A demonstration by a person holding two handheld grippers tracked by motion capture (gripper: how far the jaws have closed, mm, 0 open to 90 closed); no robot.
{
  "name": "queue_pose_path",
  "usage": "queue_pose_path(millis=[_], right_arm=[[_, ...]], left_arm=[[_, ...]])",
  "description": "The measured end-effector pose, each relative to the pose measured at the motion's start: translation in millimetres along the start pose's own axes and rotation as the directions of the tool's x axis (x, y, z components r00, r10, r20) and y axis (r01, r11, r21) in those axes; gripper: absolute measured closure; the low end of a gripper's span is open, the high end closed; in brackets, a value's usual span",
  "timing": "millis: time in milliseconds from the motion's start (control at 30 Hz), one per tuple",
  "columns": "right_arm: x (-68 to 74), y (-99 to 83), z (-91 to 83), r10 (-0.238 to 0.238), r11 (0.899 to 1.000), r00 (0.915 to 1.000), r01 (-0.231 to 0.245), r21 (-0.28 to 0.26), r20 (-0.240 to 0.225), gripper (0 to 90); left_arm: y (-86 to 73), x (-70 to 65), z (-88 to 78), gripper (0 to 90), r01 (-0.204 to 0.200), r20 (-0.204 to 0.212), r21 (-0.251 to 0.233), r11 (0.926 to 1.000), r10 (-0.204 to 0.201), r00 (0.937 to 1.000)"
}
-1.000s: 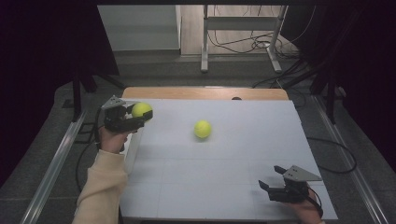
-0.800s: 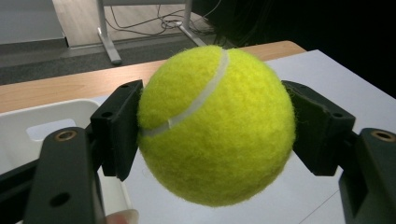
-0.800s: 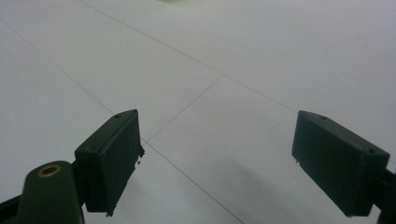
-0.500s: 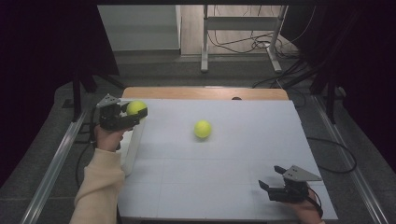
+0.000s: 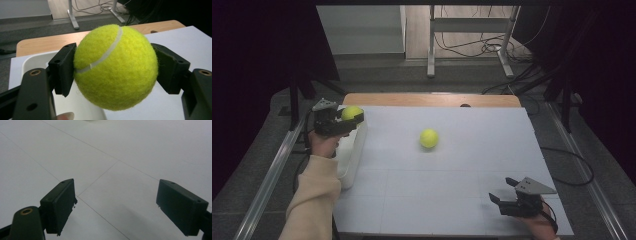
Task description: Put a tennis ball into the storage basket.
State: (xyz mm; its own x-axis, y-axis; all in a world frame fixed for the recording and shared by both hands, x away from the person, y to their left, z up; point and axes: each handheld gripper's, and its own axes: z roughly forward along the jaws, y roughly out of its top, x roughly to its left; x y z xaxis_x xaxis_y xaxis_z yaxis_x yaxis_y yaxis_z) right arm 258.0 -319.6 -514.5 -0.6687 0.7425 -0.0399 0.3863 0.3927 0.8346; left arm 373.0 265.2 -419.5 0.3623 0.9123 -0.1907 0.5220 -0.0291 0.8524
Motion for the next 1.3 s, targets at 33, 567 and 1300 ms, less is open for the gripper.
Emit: queue_pose_path(millis=[33,567,1300], right_arm=[[0.0,0.0,0.2,0.001,1.000,1.0000,-0.001,-0.002,0.000,16.2],[-0.4,-0.1,0.5,0.002,1.000,1.0000,-0.002,0.000,0.000,16.2],[-0.9,-0.4,0.8,0.002,1.000,1.0000,-0.002,0.002,-0.002,16.2]], left_arm=[[0.0,2.4,0.4,26.4,0.007,-0.004,0.003,1.0000,-0.007,1.0000],[7.5,18.4,14.0,26.4,0.014,-0.068,0.054,0.9984,-0.011,0.9976],[7.5,31.9,38.3,26.4,0.017,-0.125,0.169,0.9855,0.005,0.9921]])
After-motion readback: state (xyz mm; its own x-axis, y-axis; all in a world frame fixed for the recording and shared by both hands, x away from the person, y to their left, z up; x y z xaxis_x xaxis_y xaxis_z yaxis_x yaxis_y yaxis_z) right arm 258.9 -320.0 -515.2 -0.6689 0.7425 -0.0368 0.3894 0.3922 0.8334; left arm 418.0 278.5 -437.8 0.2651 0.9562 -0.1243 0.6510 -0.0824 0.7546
